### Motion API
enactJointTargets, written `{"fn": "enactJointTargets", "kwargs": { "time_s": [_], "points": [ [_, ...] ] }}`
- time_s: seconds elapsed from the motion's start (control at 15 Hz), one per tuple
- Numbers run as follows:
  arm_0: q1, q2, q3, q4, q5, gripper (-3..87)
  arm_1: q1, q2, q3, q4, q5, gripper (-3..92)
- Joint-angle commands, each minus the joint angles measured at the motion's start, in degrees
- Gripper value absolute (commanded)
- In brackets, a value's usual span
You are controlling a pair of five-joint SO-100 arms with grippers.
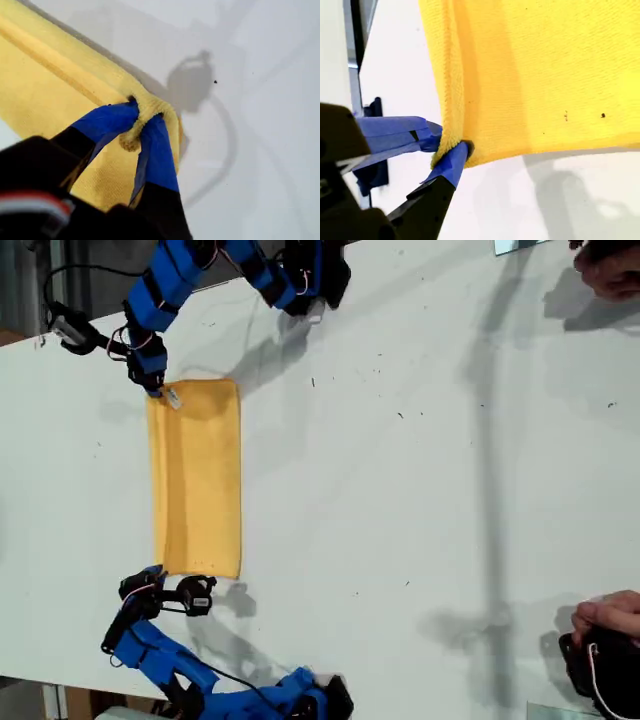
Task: Grasp corners of a square towel and fold twice.
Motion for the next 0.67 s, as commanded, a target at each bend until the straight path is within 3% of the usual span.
{"fn": "enactJointTargets", "kwargs": {
  "time_s": [0.0,0.13,0.4,0.6],
  "points": [
    [-2.72,-2.72,-4.22,-0.88,-0.88,-0.4,1.41,-11.6,-13.36,5.1,-0.79,-0.1],
    [-3.6,-2.81,-4.22,0.62,-1.58,-0.4,-1.41,-19.16,-23.12,12.39,-0.79,-0.1],
    [-2.46,0.0,-1.23,-0.35,-1.14,-0.4,-3.43,-10.55,-15.38,7.29,-1.58,-0.1],
    [-0.53,1.14,-1.23,3.34,-0.35,-0.4,-4.57,-5.89,-13.8,9.05,-2.29,-0.1]
  ]
}}
